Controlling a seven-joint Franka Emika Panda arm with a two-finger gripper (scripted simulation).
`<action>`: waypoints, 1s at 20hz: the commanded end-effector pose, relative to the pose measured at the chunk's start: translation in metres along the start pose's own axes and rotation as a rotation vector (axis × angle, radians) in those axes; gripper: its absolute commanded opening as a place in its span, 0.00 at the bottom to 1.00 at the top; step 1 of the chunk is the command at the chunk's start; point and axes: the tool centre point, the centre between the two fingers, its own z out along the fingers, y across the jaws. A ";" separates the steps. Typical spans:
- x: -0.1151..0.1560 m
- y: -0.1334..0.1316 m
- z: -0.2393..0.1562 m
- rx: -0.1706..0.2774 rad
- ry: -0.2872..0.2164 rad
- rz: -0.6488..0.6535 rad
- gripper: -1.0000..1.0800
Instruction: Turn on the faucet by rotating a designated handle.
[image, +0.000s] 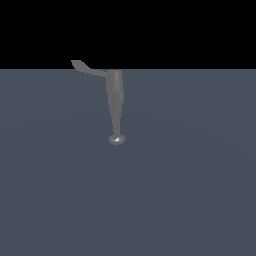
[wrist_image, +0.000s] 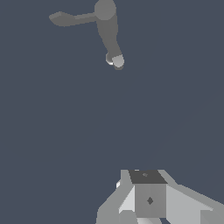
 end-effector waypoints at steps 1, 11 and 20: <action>0.011 -0.004 0.001 0.008 -0.003 0.041 0.00; 0.073 -0.025 0.012 0.037 -0.020 0.267 0.00; 0.130 -0.048 0.033 0.043 -0.033 0.487 0.00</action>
